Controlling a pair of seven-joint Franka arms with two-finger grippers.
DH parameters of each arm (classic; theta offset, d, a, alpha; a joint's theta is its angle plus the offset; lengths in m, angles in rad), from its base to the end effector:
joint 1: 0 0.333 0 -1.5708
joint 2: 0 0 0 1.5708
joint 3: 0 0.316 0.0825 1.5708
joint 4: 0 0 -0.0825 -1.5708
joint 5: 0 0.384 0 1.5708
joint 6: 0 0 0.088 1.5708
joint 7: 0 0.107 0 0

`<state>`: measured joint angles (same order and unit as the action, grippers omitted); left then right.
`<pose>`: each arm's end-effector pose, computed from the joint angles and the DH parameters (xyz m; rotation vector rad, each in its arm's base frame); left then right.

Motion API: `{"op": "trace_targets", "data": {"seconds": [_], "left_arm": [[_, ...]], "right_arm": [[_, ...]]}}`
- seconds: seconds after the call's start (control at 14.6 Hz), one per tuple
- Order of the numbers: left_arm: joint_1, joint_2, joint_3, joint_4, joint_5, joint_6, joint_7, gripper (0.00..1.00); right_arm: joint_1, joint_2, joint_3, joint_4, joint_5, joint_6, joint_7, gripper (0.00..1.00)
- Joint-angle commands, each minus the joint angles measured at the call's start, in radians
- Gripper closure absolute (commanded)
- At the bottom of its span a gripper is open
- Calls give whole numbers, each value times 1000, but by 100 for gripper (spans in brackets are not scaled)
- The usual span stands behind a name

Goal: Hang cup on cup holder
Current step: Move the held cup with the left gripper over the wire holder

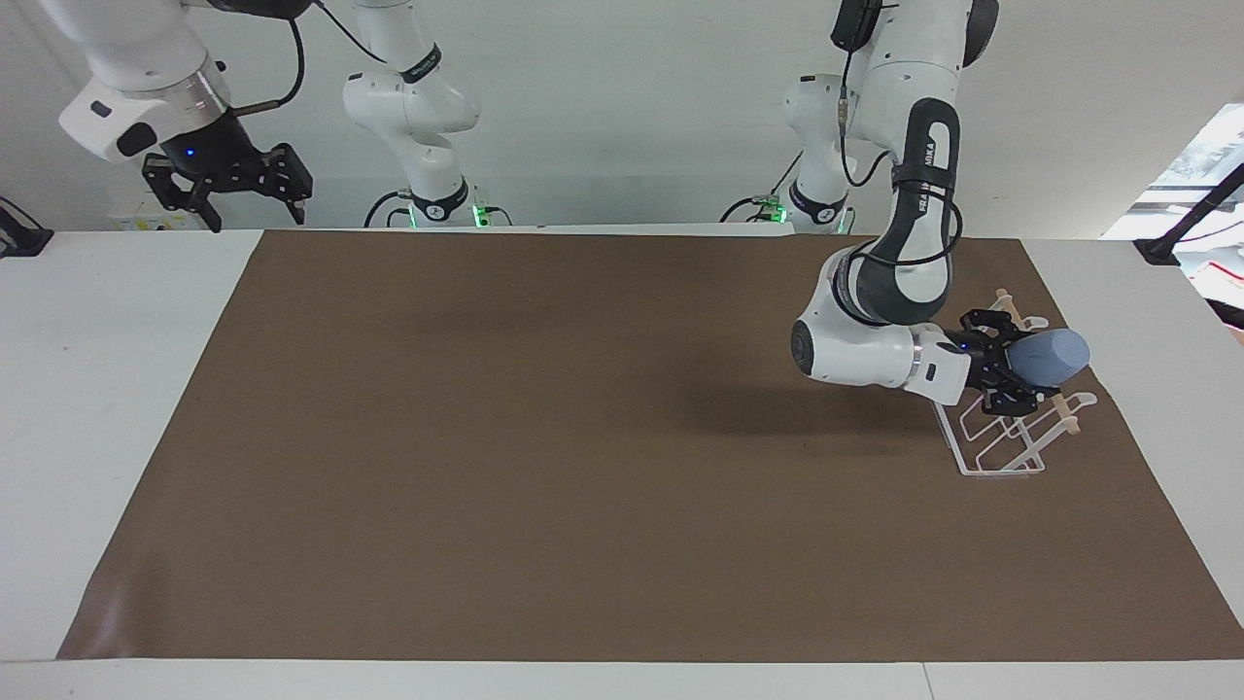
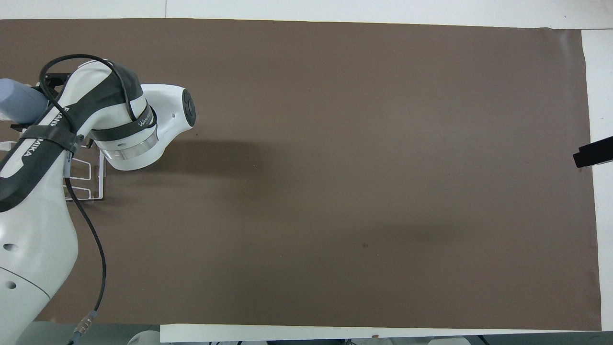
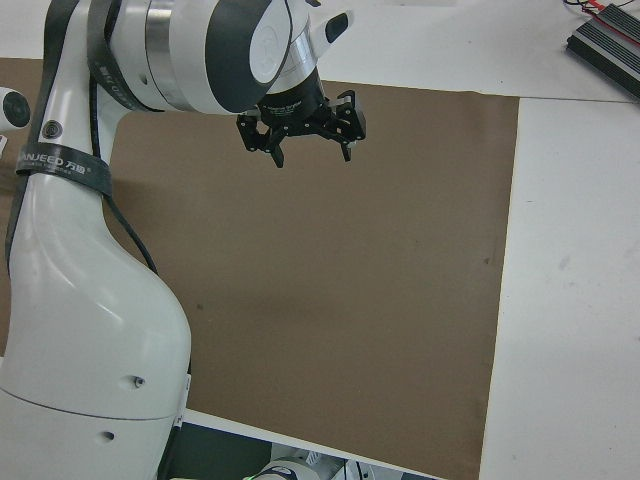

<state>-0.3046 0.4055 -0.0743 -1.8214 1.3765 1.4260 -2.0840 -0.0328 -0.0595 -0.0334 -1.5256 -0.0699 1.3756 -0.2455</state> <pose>0.5994 -0.1087 0.3573 -1.4534 -1.0614 -1.1421 0.5131 -0.0432 0.6613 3.0745 0.2604 -0.1542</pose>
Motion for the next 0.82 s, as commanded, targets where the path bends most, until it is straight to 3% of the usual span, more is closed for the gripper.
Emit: {"op": "trace_targets", "data": {"seconds": [0.0, 0.41, 0.69, 0.75], "left_arm": [[13, 16, 1, 16, 24, 42, -11, 100], [38, 19, -4, 8, 32, 99, -13, 100], [38, 76, -1, 25, 33, 106, -33, 100], [38, 76, -1, 24, 33, 111, -34, 90]], "right_arm": [[16, -28, -25, -28, -18, -12, 14, 1], [-1, -20, -25, -28, -5, -13, 11, 1], [-4, -20, -25, -28, -4, -21, 0, 1], [-6, -20, -25, -27, -4, -27, 2, 1]]}}
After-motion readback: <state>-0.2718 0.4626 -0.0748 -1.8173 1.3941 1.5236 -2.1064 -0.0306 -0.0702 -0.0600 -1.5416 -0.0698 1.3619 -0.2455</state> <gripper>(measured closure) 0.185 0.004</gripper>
